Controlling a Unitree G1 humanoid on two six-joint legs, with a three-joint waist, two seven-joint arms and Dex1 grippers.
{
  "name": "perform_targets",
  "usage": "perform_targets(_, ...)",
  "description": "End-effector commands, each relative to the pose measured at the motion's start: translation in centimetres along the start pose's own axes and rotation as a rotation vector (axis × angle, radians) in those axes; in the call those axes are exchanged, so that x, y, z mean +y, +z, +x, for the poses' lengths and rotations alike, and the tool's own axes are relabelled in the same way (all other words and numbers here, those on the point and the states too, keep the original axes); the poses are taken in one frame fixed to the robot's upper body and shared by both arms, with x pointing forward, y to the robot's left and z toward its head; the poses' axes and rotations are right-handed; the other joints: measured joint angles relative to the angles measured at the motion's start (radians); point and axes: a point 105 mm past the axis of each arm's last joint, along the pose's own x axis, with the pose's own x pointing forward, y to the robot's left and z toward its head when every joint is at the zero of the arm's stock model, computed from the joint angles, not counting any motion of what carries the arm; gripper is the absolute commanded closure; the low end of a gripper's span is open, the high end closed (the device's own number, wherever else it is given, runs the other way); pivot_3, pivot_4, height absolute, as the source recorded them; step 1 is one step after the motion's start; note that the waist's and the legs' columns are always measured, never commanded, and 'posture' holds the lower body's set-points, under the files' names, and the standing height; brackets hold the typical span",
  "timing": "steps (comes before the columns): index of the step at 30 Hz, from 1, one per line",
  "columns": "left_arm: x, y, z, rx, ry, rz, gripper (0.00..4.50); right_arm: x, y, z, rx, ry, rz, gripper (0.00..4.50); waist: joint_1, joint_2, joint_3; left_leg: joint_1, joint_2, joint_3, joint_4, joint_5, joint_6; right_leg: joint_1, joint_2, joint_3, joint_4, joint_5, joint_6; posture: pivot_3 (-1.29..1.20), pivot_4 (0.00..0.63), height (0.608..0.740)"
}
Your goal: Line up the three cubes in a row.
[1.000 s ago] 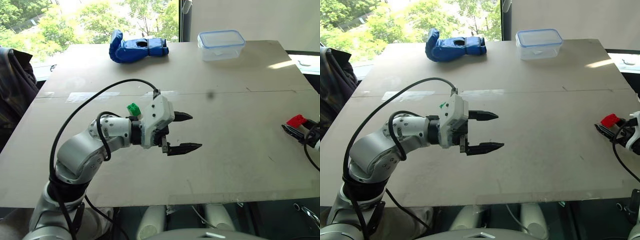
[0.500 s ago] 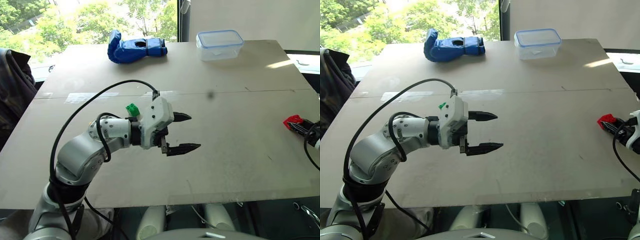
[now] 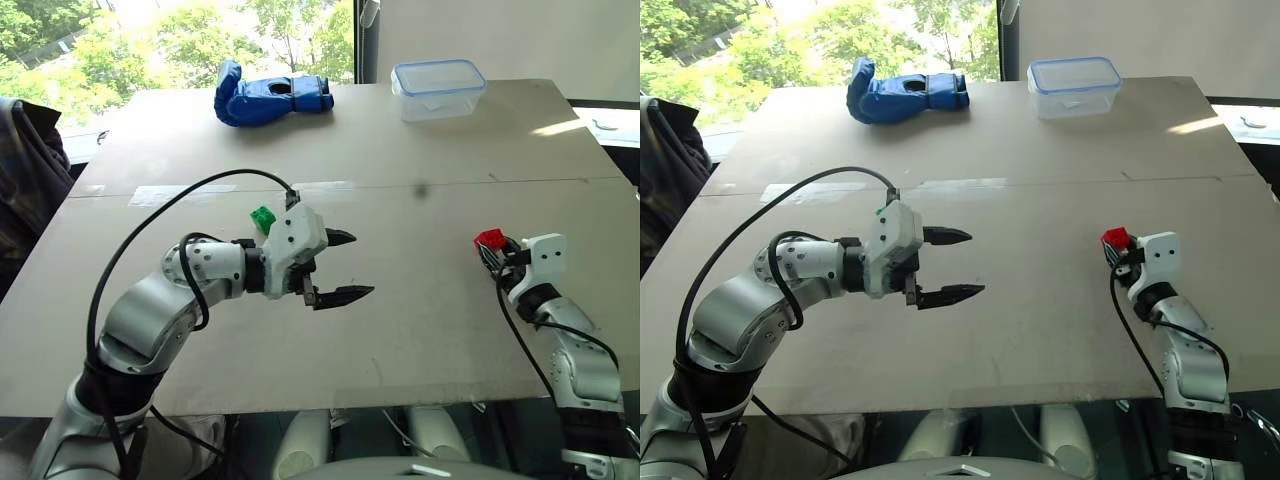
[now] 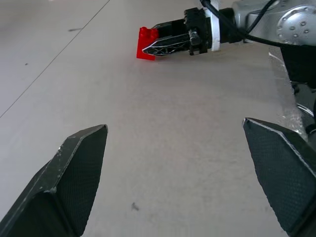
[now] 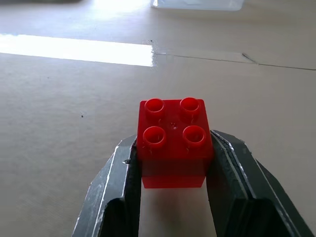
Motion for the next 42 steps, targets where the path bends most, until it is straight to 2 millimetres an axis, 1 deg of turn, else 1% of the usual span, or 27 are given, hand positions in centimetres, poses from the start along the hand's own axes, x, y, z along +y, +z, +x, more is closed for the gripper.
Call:
perform_targets(1,0.5,0.6,-0.9,-0.019,0.007,0.058,0.0,2.0,2.0,-0.4,-0.033,-0.042,-0.03,3.22,0.004,0.0,0.0,0.0,0.0,0.0,0.0,0.0,0.0,0.0,0.0,0.0,0.0,0.0,0.0,0.0,0.15,0.74)
perform_targets(4,0.3,0.5,-0.9,-0.019,-0.002,0.061,0.0,2.9,1.3,-0.8,0.004,-0.06,-0.02,3.22,0.011,0.0,0.0,-0.001,0.0,0.0,-0.001,0.0,0.0,-0.001,0.0,-0.001,-0.001,0.0,0.0,0.0,0.15,0.74)
perform_targets(8,0.4,0.2,-1.0,-0.01,-0.008,0.068,0.0,4.5,0.8,-0.9,0.039,-0.036,0.002,3.22,0.013,0.0,0.0,-0.002,0.0,0.0,-0.002,0.0,0.0,-0.001,0.0,-0.001,-0.003,0.0,0.0,0.0,0.15,0.74)
perform_targets(12,0.6,-0.1,-1.2,0.008,-0.003,0.084,0.0,5.8,0.8,-1.0,0.042,-0.017,-0.004,3.22,0.009,0.0,0.0,0.0,0.0,0.0,-0.002,0.0,0.0,-0.001,0.001,-0.001,-0.001,0.0,0.0,0.0,0.15,0.74)
perform_targets(15,0.6,-0.4,-1.2,0.021,-0.002,0.093,0.0,5.7,0.9,-1.1,0.044,-0.027,-0.032,3.22,0.009,0.0,0.0,0.0,0.0,0.0,-0.003,0.0,0.001,-0.001,0.001,0.0,-0.001,0.0,0.0,0.0,0.15,0.74)
perform_targets(20,0.5,-0.7,-1.0,0.022,-0.007,0.091,0.0,5.7,0.4,-1.2,0.07,-0.028,-0.02,3.22,0.009,0.0,0.0,0.0,0.0,0.0,-0.003,0.0,0.001,-0.001,0.001,-0.001,-0.002,0.0,0.0,0.0,0.15,0.74)
perform_targets(21,0.5,-0.7,-1.0,0.021,-0.008,0.092,0.0,5.7,0.4,-1.2,0.071,-0.027,-0.02,2.16,0.009,0.0,0.0,0.0,0.0,0.0,-0.003,0.0,0.001,-0.001,0.001,-0.001,-0.002,0.0,0.0,0.0,0.15,0.74)
perform_targets(23,0.4,-0.6,-0.9,0.014,-0.009,0.091,0.0,5.7,0.4,-1.2,0.07,-0.027,-0.017,1.35,0.009,0.0,0.0,0.0,0.0,0.0,-0.003,0.0,0.001,-0.001,0.001,-0.001,-0.001,0.0,0.0,0.0,0.15,0.74)
perform_targets(25,0.4,-0.6,-0.8,0.012,-0.01,0.091,0.0,5.7,0.4,-1.3,0.07,-0.027,-0.016,0.4,0.009,0.0,0.0,0.0,0.0,0.0,-0.003,0.0,0.001,-0.001,0.001,-0.001,-0.001,0.0,0.0,0.0,0.15,0.74)
perform_targets(32,0.4,-0.6,-0.7,0.004,-0.002,0.086,0.0,5.2,0.6,-1.6,0.06,-0.04,-0.017,0.4,0.009,0.0,0.0,0.0,0.0,0.0,-0.003,0.0,0.001,-0.001,0.001,-0.001,-0.001,0.0,0.0,0.0,0.15,0.74)
perform_targets(35,0.4,-0.7,-0.8,-0.014,0.019,0.057,0.0,4.6,1.1,-2.1,0.052,-0.029,-0.026,0.4,0.009,0.0,0.0,0.0,0.0,0.0,-0.003,0.0,0.001,-0.001,0.001,-0.001,-0.001,0.0,0.0,0.0,0.15,0.74)
perform_targets(37,0.5,-0.6,-0.9,-0.052,0.051,0.014,0.0,4.4,1.7,-2.6,0.035,0.008,-0.023,0.4,0.009,0.0,0.0,0.0,0.0,0.0,-0.003,0.0,0.001,-0.001,0.001,-0.001,-0.001,0.0,0.0,0.0,0.15,0.74)
perform_targets(39,1.1,-0.9,-1.2,-0.087,0.136,0.004,0.0,4.3,2.3,-3.4,0.022,0.082,-0.023,0.4,0.009,-0.001,0.0,0.0,0.001,0.0,-0.003,-0.001,0.001,-0.001,0.001,-0.001,-0.002,0.0,0.0,0.0,0.15,0.74)
perform_targets(40,1.5,-1.2,-1.4,-0.097,0.198,0.009,0.0,4.6,2.7,-3.9,0.011,0.158,-0.005,0.4,0.009,-0.001,0.0,0.0,0.001,0.0,-0.003,-0.001,0.002,-0.001,0.001,-0.001,-0.001,0.0,0.0,0.0,0.15,0.74)
perform_targets(41,2.0,-2.0,-1.8,-0.081,0.276,-0.006,0.0,5.4,3.1,-4.9,0.015,0.338,0.009,0.4,0.009,-0.001,0.0,0.0,0.001,0.0,-0.003,-0.002,0.004,-0.001,0.001,-0.001,-0.002,0.0,0.0,0.0,0.15,0.74)
perform_targets(42,2.1,-2.7,-2.0,-0.063,0.324,-0.014,0.0,5.7,3.7,-6.0,0.01,0.487,-0.009,0.4,0.01,-0.001,0.0,0.0,0.001,0.0,-0.003,-0.002,0.004,-0.001,0.001,-0.001,-0.002,0.0,0.0,0.0,0.15,0.74)
